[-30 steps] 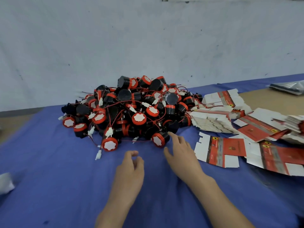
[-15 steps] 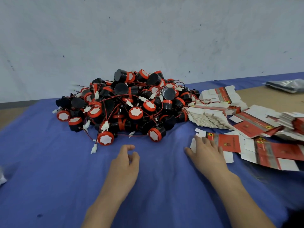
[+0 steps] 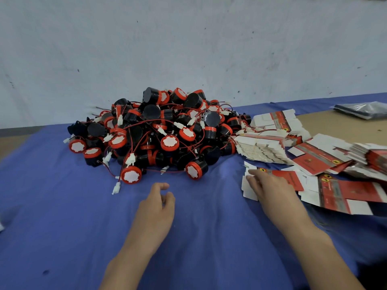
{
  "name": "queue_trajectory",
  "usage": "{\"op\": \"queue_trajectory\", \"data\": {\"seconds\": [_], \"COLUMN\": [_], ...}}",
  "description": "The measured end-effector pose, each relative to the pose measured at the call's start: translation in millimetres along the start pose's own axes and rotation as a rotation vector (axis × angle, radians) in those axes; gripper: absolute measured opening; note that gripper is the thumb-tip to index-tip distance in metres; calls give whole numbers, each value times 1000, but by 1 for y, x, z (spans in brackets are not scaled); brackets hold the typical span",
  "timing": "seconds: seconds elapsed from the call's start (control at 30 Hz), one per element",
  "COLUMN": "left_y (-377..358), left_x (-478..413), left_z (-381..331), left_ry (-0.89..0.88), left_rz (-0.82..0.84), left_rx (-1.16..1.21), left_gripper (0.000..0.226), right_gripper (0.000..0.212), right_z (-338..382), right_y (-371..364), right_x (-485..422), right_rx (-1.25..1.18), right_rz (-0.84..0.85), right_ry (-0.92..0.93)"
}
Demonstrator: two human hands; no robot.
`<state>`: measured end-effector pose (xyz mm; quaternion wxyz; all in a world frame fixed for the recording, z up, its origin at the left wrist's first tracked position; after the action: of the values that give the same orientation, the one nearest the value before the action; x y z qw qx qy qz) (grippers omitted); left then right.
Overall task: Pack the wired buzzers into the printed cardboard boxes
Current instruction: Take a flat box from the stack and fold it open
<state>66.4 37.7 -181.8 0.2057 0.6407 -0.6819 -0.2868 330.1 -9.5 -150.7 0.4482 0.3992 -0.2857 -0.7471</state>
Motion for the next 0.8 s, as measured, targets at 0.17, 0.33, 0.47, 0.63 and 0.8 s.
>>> {"op": "queue_trajectory", "data": {"seconds": [0.17, 0.33, 0.47, 0.63, 0.8], "left_y": [0, 0, -2, -16, -16], "left_x": [0, 3, 8, 17, 21], "left_z": [0, -4, -15, -29, -35], "left_ry": [-18, -72, -166, -268, -334], "left_rz": [-17, -42, -60, 40, -97], "left_rx": [-8, 8, 69, 101, -17], "left_gripper": [18, 16, 14, 18, 8], "right_gripper": [25, 21, 25, 23, 23], "right_z": [4, 11, 13, 27, 35], "right_y": [30, 54, 48, 16, 10], "right_x": [1, 1, -6, -8, -5], "right_rx": [-352, -754, -1066, -1163, -1237], "right_rz": [-361, -609, -556, -408, -440], "right_ry": [38, 26, -52, -120, -138]}}
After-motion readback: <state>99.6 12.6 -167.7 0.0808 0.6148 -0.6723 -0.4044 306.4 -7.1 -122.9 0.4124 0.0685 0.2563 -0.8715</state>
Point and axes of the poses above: each hand's wrist, its own x-axis away from the middle knuckle, its own y-axis out of the back of the hand, z = x × y, the point moved 4 cm from there along -x, towards the middle knuckle, and after that the axes turned 12 degrees about -x, right-handed, at the moved point
